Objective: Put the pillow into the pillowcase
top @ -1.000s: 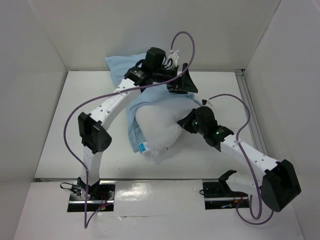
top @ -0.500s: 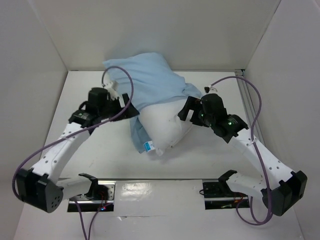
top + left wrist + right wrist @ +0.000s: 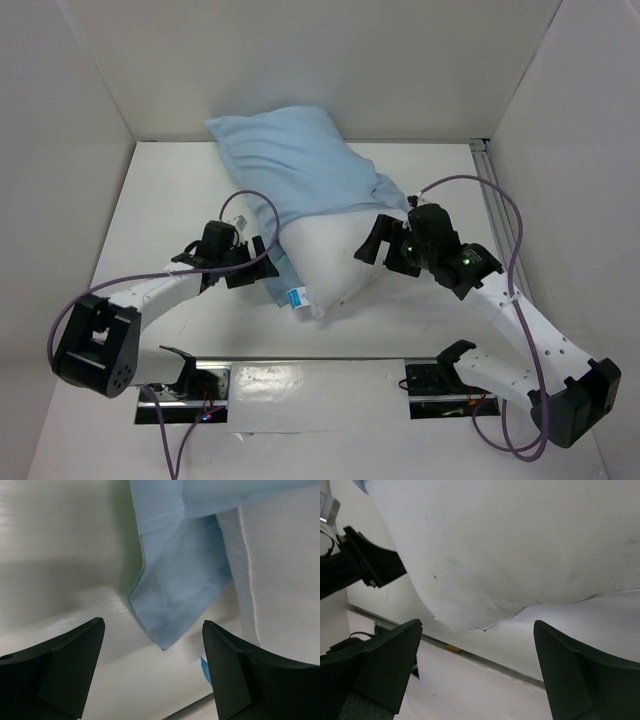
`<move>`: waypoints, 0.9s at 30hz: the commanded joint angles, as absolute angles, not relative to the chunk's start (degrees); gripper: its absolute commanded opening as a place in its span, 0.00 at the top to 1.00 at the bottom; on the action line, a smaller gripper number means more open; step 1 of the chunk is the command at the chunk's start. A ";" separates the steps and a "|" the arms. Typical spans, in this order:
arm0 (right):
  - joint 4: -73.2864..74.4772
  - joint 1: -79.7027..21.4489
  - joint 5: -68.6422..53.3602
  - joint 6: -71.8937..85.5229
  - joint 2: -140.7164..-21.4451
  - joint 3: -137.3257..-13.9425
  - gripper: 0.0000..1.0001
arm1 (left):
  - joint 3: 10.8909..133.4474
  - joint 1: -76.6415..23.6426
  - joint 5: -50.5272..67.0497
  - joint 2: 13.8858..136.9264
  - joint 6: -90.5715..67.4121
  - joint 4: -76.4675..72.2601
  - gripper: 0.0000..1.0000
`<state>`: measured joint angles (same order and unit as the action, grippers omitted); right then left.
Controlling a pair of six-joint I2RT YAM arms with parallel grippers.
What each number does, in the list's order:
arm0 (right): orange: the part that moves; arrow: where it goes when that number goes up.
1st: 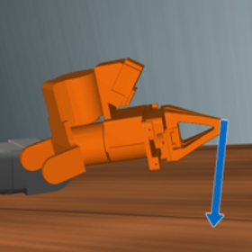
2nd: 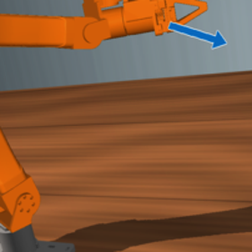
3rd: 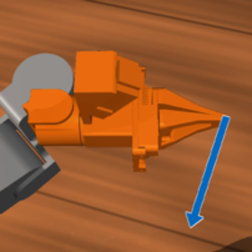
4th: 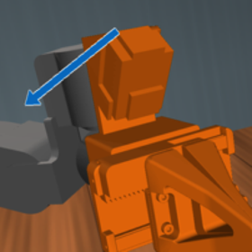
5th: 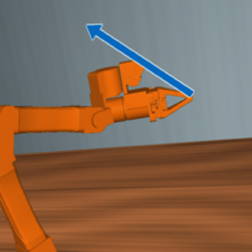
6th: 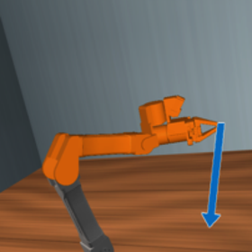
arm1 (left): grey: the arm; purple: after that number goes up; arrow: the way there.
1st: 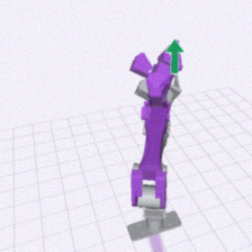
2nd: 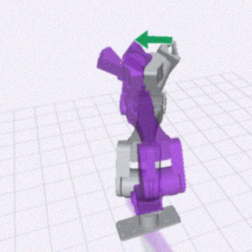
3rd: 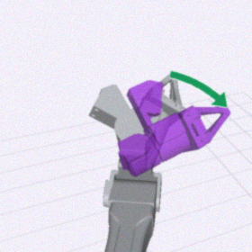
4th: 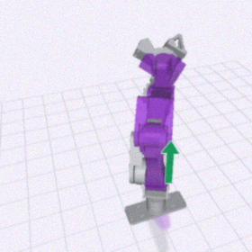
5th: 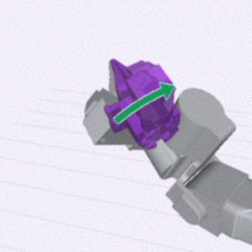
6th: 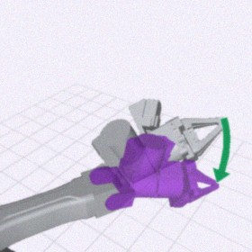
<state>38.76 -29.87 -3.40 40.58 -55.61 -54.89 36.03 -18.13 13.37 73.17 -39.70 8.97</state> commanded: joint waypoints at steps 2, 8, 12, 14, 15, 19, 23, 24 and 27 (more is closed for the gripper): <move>31.56 -29.44 -12.91 44.20 -56.87 -49.05 0.00 | 34.89 -18.81 16.17 80.23 -42.18 -2.80 0.13; 22.25 -29.44 -16.78 44.21 -61.95 -44.91 0.00 | 35.51 -19.34 18.36 87.09 -45.87 -9.13 0.40; 15.66 -30.93 -19.33 46.39 -67.67 -43.68 0.00 | 36.29 -19.34 19.86 87.11 -47.63 -11.87 1.00; 11.35 -32.16 -19.34 46.93 -70.83 -43.68 0.00 | 36.30 -19.34 20.48 85.61 -47.64 -11.60 1.00; 9.68 -32.69 -19.34 47.46 -71.88 -43.68 0.00 | 36.30 -19.95 21.09 84.56 -47.64 -11.60 1.00; 6.66 -32.88 -14.36 44.22 -78.73 -56.53 0.78 | 39.10 -19.95 26.00 78.24 -50.62 -11.34 1.00; 14.57 -28.84 -10.82 34.91 -85.93 -83.61 1.00 | 52.43 -19.95 31.55 73.31 -52.56 -8.71 1.00; 15.98 -27.87 -10.03 33.41 -87.17 -89.41 1.00 | 56.65 -19.95 32.42 72.78 -53.25 -8.09 1.00; 19.77 -26.63 -8.44 29.98 -90.09 -108.60 1.00 | 75.28 -19.95 36.11 74.69 -53.79 -6.68 1.00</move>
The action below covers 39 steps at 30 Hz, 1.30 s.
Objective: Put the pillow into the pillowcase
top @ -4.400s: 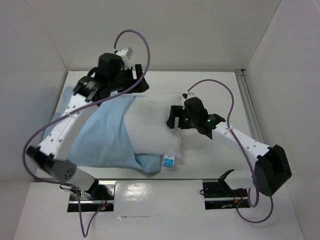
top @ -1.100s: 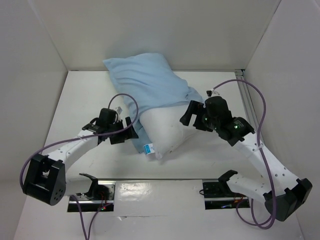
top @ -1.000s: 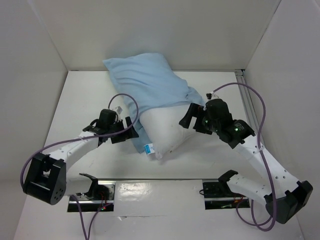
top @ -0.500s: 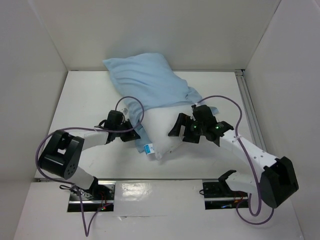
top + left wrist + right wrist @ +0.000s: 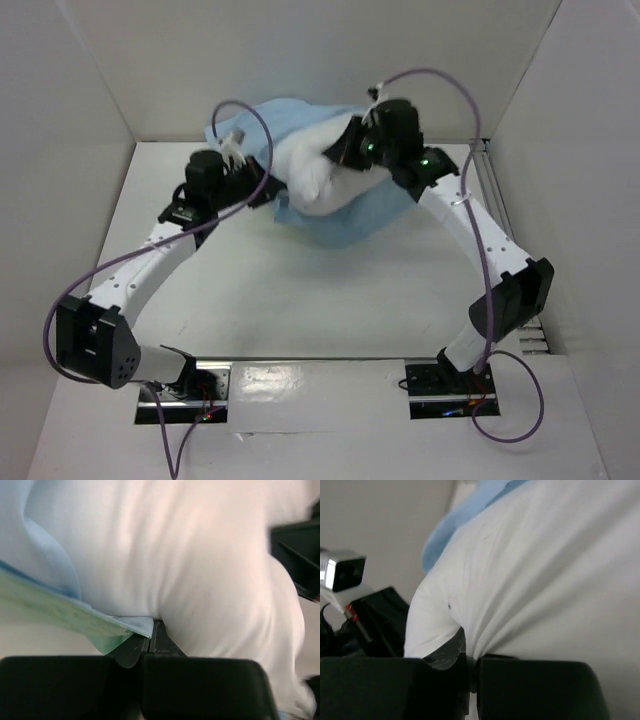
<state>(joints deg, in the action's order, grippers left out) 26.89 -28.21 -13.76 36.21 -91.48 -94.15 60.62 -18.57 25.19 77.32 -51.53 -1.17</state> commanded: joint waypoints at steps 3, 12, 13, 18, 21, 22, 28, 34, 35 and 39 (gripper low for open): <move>16.80 -27.15 -9.32 30.67 -87.64 -108.66 1.00 | 86.56 -21.35 39.02 75.23 -57.99 -10.26 1.00; -7.69 -38.50 -11.68 46.83 -86.73 -54.64 1.00 | 50.05 -29.25 41.40 61.02 -69.95 -27.58 1.00; -9.74 -39.28 -11.69 47.98 -86.75 -52.41 1.00 | 46.79 -29.96 41.40 59.78 -71.18 -28.82 1.00; -8.27 -40.34 -7.83 47.82 -87.28 -51.23 1.00 | 43.14 -32.87 38.86 54.24 -69.19 -23.67 1.00; -6.94 -40.34 -5.02 46.24 -86.67 -54.56 1.00 | 48.06 -33.75 36.57 53.61 -64.87 -18.65 1.00; -6.94 -39.30 -5.01 45.62 -86.66 -56.15 1.00 | 49.38 -33.75 35.95 53.61 -64.25 -16.81 1.00; 3.12 -28.75 -12.12 36.84 -97.80 -97.43 1.00 | 77.48 -25.51 42.26 71.41 -57.66 -13.54 1.00; 2.91 -29.35 -13.97 33.04 -91.52 -96.86 1.00 | 83.08 -26.53 43.07 71.90 -59.58 -18.80 1.00; -0.14 -29.36 -13.97 33.74 -87.14 -85.98 1.00 | 81.06 -27.76 43.07 70.50 -59.59 -19.50 1.00; -8.42 -31.20 -15.38 40.33 -80.60 -58.06 1.00 | 66.22 -32.42 41.84 67.86 -62.75 -23.98 1.00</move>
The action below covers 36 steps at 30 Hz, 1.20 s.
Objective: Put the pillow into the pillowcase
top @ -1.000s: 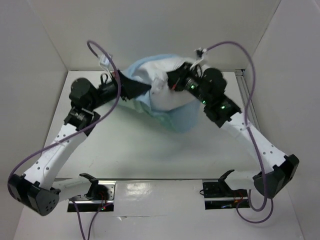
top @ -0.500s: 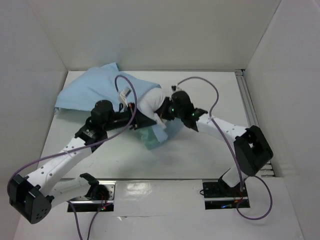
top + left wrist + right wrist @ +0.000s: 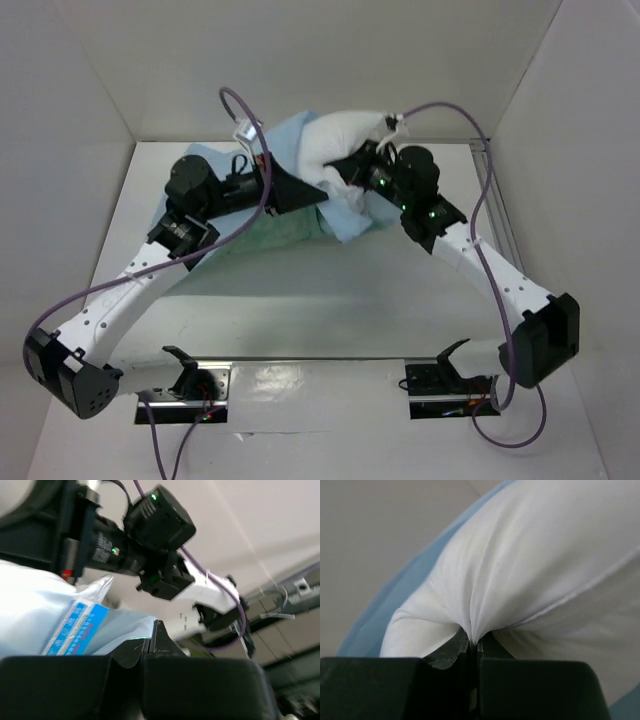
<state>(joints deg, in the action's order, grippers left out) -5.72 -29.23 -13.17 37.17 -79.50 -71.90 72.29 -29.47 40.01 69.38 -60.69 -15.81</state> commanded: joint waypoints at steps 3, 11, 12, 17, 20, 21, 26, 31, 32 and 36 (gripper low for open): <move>-15.46 -35.76 -16.17 44.99 -79.98 -41.43 1.00 | 54.25 -36.81 41.13 67.06 -67.40 -30.84 1.00; -13.63 -37.97 -16.00 43.69 -81.57 -34.01 1.00 | 53.60 -42.28 40.26 66.28 -54.51 -11.72 0.51; -11.71 -37.97 -14.95 43.07 -81.04 -35.06 1.00 | 54.92 -42.28 39.38 65.75 -52.75 -7.77 0.30; -8.71 -37.97 -14.33 41.75 -79.72 -37.52 1.00 | 68.35 -42.28 32.45 66.53 -39.57 18.33 0.04; -7.21 -37.97 -14.85 41.22 -77.35 -37.53 1.00 | 76.62 -42.28 25.85 67.14 -31.32 29.42 0.26; -6.60 -37.97 -14.24 41.22 -76.65 -38.05 0.99 | 79.95 -42.28 22.27 67.15 -30.16 31.44 0.41; 3.32 -37.97 -10.64 37.89 -71.20 -40.95 0.25 | 88.13 -41.66 7.23 73.10 -27.86 39.78 0.83; 13.61 -36.84 -3.88 38.91 -64.61 -43.51 0.05 | 105.25 -41.13 -10.33 90.76 -27.94 48.95 0.34; 15.19 -35.35 -5.00 39.72 -62.42 -42.98 0.05 | 107.47 -41.13 -12.72 96.27 -27.95 49.83 0.31; 13.37 -26.91 -13.08 43.58 -58.10 -39.30 0.05 | 118.81 -41.13 -22.57 108.50 -29.36 55.10 0.30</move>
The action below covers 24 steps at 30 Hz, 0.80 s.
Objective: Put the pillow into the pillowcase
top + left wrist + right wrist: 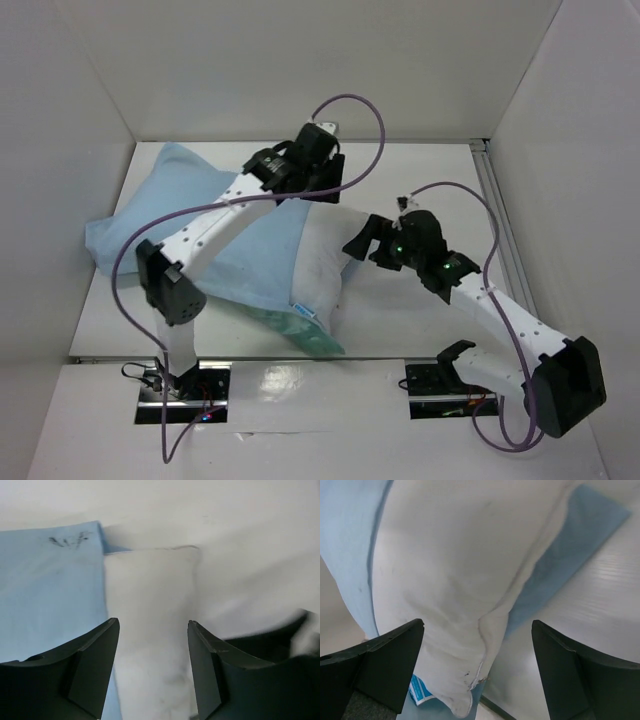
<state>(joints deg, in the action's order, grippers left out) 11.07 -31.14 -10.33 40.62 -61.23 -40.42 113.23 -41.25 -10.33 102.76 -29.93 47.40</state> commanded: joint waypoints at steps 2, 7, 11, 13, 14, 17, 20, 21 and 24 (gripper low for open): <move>10.83 -23.91 -15.89 45.61 -56.70 -37.10 0.03 | 123.82 -41.13 -27.41 112.74 -27.69 57.55 0.30; 3.28 -20.75 -22.47 50.79 -56.60 -33.23 0.03 | 127.62 -41.13 -35.24 119.88 -26.64 58.10 0.34; -5.53 -20.74 -25.57 55.28 -59.67 -30.50 0.03 | 126.39 -41.13 -37.27 120.49 -25.31 57.04 0.35; -5.54 -20.74 -25.58 55.28 -61.69 -31.19 0.02 | 126.39 -41.13 -38.40 122.07 -24.61 57.04 0.42; -5.54 -20.74 -25.58 54.50 -62.31 -31.72 0.02 | 126.39 -41.13 -38.41 122.08 -24.61 57.91 0.43; -5.54 -20.74 -25.58 53.01 -64.24 -33.48 0.02 | 124.28 -41.13 -37.88 122.08 -23.04 57.05 0.59; -5.54 -20.74 -25.58 52.47 -66.00 -34.71 0.02 | 123.75 -41.13 -38.41 122.69 -21.89 57.56 0.58; -5.54 -20.74 -25.58 52.47 -66.88 -34.72 0.01 | 124.53 -41.13 -38.41 122.70 -21.88 58.35 0.53; -3.35 -20.74 -25.05 50.28 -67.50 -37.00 0.01 | 125.16 -39.46 -31.40 121.30 -23.12 59.24 0.39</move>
<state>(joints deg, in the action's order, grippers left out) -1.72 -21.06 -24.71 52.45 -67.18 -32.95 124.11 -40.64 -34.83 121.91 -23.68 58.06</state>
